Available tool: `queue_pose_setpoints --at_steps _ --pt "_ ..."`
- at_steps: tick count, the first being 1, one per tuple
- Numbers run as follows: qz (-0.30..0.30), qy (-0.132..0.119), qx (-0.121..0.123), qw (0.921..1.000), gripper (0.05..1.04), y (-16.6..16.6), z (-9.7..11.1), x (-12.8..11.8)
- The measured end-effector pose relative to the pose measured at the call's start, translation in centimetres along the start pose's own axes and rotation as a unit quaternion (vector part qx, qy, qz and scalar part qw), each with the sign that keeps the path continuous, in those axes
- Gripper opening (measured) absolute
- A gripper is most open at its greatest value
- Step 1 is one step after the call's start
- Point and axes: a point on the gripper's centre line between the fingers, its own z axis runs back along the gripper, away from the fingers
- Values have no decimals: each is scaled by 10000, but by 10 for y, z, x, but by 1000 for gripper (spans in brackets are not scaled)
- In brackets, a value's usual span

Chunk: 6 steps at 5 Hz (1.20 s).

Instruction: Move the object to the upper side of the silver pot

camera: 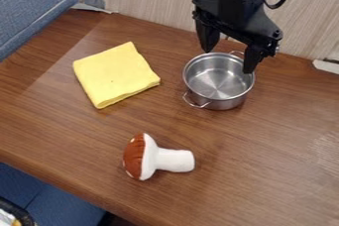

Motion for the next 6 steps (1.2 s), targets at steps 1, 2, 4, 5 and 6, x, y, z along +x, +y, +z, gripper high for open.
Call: queue_pose_setpoints --at_steps 1,2,4,5,6 --pt "12 152 6 9999 1001 -1 -8 -6" --pt "144 133 106 9998 1001 5 1 -34" --pt "270 -10 57 9996 1001 6 14 -71" --pt "271 269 52 9993 1001 4 4 -102" --pt "404 609 -16 9973 1001 8 -11 -134"
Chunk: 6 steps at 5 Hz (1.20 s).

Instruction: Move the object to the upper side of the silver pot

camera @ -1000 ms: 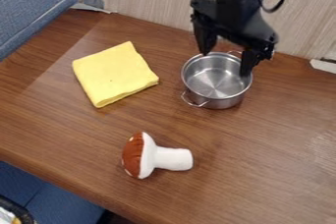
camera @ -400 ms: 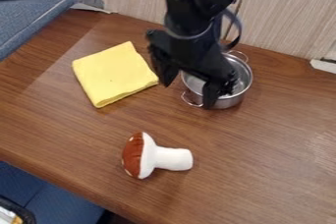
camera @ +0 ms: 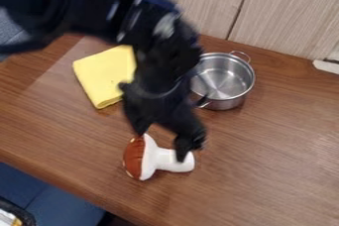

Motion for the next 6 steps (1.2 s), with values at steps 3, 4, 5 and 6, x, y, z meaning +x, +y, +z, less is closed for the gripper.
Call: queue_pose_setpoints --at_steps 3,4,5,6 --pt "163 617 156 9978 705 19 -47 -14" --pt "163 616 197 9978 574 21 -50 -12" --pt "134 583 186 9980 555 19 -50 -10" --pt "94 572 165 9982 554 18 -48 -11"
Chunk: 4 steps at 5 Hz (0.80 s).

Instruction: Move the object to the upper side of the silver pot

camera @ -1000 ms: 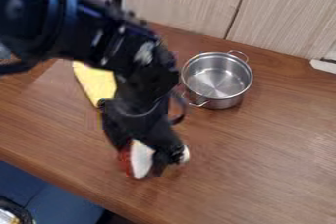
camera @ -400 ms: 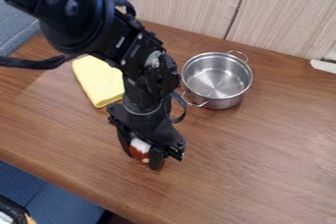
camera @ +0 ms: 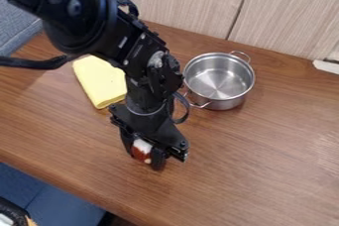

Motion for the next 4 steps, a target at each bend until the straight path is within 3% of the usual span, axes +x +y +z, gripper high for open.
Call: queue_pose_setpoints --at_steps 1,2,4 --pt "-113 30 55 9999 511 1 11 -13" --pt "72 -220 11 9997 506 6 33 -8" --pt "644 -646 -323 9953 506 33 55 53"
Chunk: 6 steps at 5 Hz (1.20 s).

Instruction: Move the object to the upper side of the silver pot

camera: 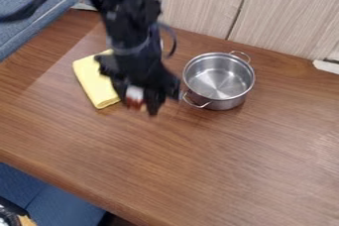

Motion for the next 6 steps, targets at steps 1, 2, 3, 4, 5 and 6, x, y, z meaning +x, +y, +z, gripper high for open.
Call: queue_pose_setpoints --at_steps 1,2,3,4,5,6 --pt "129 39 3 9999 506 7 -8 42" --pt "231 -39 -27 9997 506 16 -14 82" --pt "268 -54 12 9996 506 23 -26 113" --pt "213 86 35 9997 506 25 -48 131" --pt "29 226 71 9997 506 23 -72 138" --pt "-73 397 -54 9992 506 12 -92 135"
